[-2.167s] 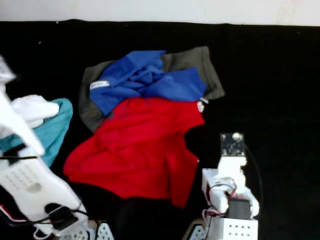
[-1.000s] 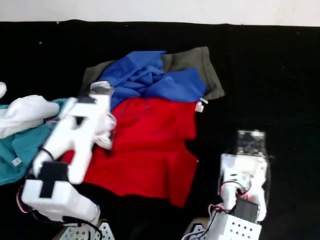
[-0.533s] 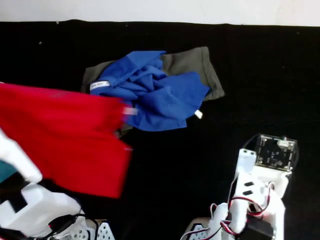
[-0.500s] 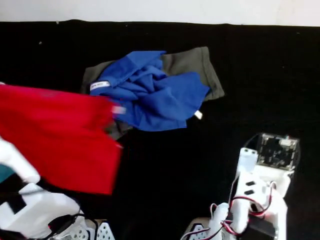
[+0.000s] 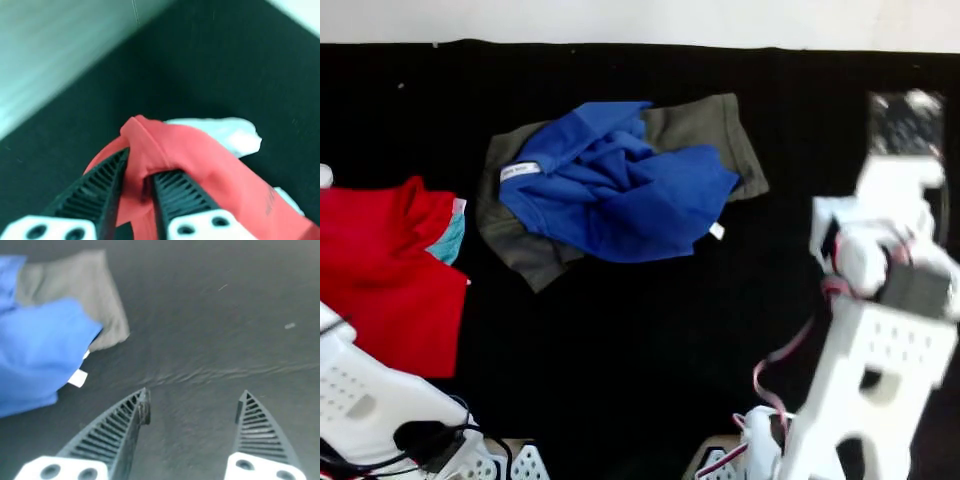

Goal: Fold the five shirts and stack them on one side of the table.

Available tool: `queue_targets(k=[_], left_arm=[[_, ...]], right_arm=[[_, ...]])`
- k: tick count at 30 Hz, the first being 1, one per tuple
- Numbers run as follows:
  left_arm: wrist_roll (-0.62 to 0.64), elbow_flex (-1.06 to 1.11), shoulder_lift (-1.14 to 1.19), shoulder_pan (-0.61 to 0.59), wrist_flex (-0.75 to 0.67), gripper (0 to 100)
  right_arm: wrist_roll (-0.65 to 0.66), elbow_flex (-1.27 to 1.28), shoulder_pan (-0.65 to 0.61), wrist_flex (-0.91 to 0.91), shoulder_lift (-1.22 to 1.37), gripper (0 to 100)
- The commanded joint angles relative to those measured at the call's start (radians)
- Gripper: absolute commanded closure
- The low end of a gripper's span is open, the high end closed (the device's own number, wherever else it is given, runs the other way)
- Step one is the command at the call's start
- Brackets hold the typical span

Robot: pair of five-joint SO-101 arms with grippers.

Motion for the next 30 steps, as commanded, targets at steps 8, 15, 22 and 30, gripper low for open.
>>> queue_targets(k=[8, 15, 22, 30], left_arm=[[0.137, -0.074, -0.018, 0.263, 0.379, 76], [0.31, -0.068, -0.002, 0.493, 0.439, 76], [0.422, -0.068, 0.087, 0.555, 0.439, 76], [0.428, -0.013, 0.168, 0.582, 0.442, 76]], right_arm=[[-0.107, -0.453, -0.298, 0.16, 0.499, 72.4], [-0.11, -0.561, -0.519, 0.156, 0.82, 56.0], [-0.109, -0.702, -0.616, 0.093, 1.138, 56.0], [-0.109, -1.018, -0.573, 0.179, 1.475, 79.5]])
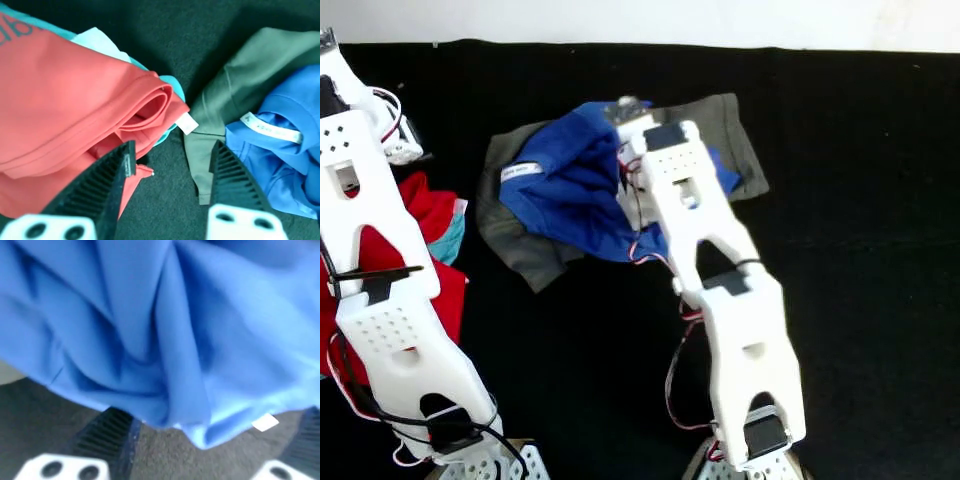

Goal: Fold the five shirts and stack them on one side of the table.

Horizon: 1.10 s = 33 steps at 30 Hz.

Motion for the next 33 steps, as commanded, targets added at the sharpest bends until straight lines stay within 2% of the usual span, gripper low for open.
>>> queue_targets(k=[1, 2, 3, 4, 10, 15, 23, 25, 33], left_arm=[[0.009, 0.056, -0.007, 0.047, 0.012, 76], [0.009, 0.091, -0.01, 0.059, 0.012, 76], [0.009, 0.128, -0.013, 0.074, 0.012, 76], [0.009, 0.162, -0.018, 0.09, 0.011, 76], [0.009, 0.265, -0.025, 0.208, 0.009, 76], [0.009, 0.265, -0.024, 0.305, -0.032, 76], [0.009, 0.271, 0.005, 0.441, -0.12, 75], [0.009, 0.271, 0.054, 0.463, -0.123, 75], [0.003, 0.257, 0.348, 0.509, -0.166, 75]], right_arm=[[-0.008, -0.199, 0.05, 0.056, 0.07, 88.3], [-0.009, -0.252, 0.067, 0.07, 0.082, 96.1], [-0.009, -0.308, 0.085, 0.087, 0.09, 99.8], [-0.009, -0.36, 0.102, 0.11, 0.091, 97.4], [-0.009, -0.763, 0.219, 0.242, 0.091, 99.3], [-0.009, -1.003, 0.418, 0.243, 0.079, 99.3], [0.0, -1.035, 0.774, 0.243, -0.058, 99.3], [0.037, -1.035, 0.84, 0.243, -0.087, 99.3], [0.169, -1.035, 0.961, 0.243, -0.127, 99.3]])
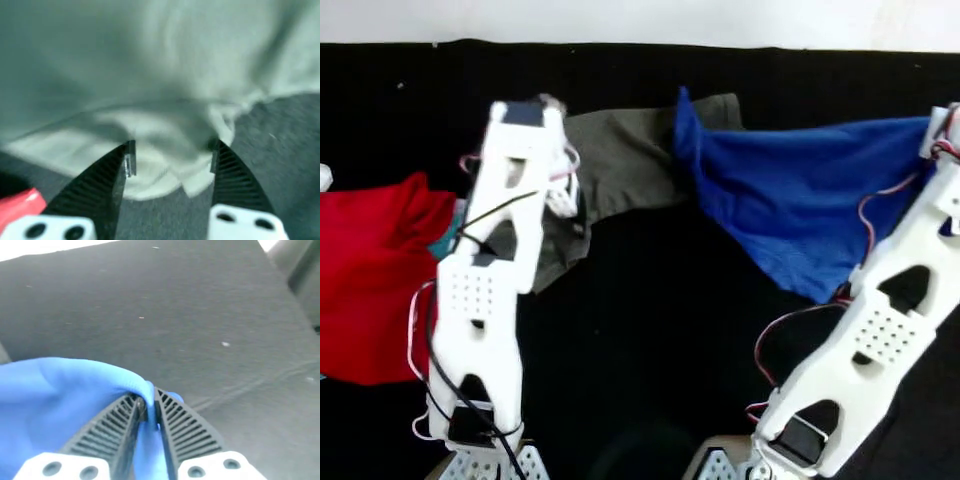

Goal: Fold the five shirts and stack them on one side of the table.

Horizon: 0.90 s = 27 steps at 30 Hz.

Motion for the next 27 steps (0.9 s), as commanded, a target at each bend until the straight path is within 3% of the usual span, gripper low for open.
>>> queue_targets(k=[1, 4, 7, 13, 19, 23, 27], left_arm=[[0.002, -0.03, 0.065, 0.016, -0.017, 76], [-0.029, -0.073, 0.09, -0.012, 0.023, 80], [-0.04, -0.156, 0.085, -0.077, 0.074, 100], [-0.04, -0.4, -0.025, -0.318, 0.147, 99], [-0.046, -0.596, -0.363, -0.591, 0.147, 99], [-0.097, -0.648, -0.542, -0.766, 0.144, 99], [-0.158, -0.65, -0.578, -0.901, 0.094, 99]], right_arm=[[0.044, -0.082, 0.039, 0.01, -0.076, 99.3], [0.04, -0.082, 0.041, 0.012, -0.077, 99.3], [0.038, -0.082, 0.033, 0.013, -0.076, 99.3], [0.04, -0.082, 0.027, 0.013, -0.111, 99.3], [0.04, -0.082, -0.005, 0.015, -0.188, 99.3], [0.038, -0.082, -0.07, 0.015, -0.263, 99.3], [0.038, -0.081, -0.199, 0.015, -0.361, 99.3]])
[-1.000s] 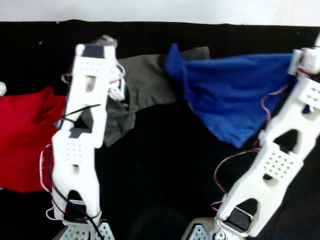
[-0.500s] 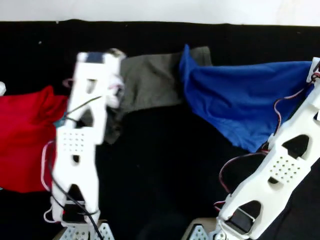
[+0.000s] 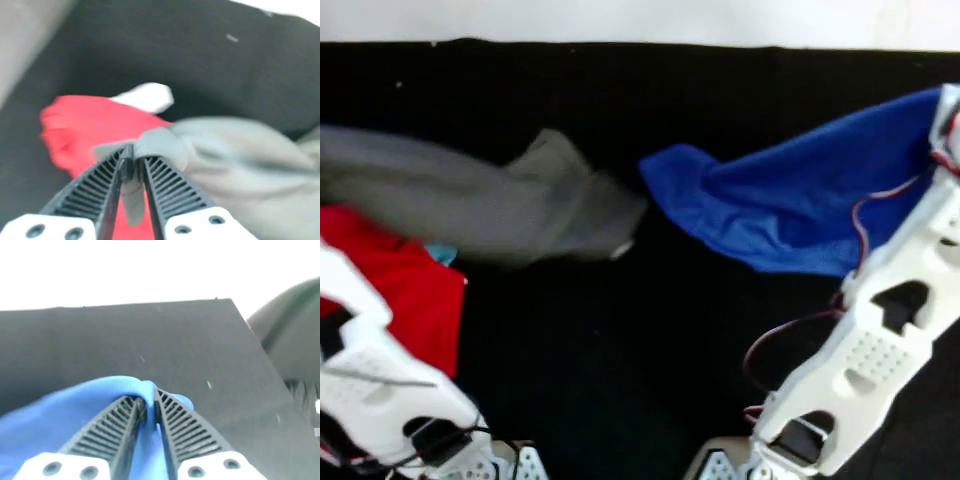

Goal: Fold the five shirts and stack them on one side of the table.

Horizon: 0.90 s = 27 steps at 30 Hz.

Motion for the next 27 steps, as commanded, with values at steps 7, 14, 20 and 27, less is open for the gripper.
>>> queue_targets(k=[7, 14, 20, 27], left_arm=[[-0.029, -0.031, -0.016, -0.243, -0.198, 99], [-0.026, -0.031, -0.09, -0.292, -0.308, 99], [-0.032, -0.022, -0.091, -0.234, -0.256, 97], [-0.026, -0.031, 0.024, -0.176, -0.189, 74]], right_arm=[[0.012, -0.081, -0.334, 0.013, -0.2, 99.3], [0.012, -0.082, -0.429, 0.012, -0.205, 99.3], [0.012, -0.036, -0.558, 0.012, -0.191, 99.3], [0.014, 0.153, -0.641, 0.012, -0.194, 85.3]])
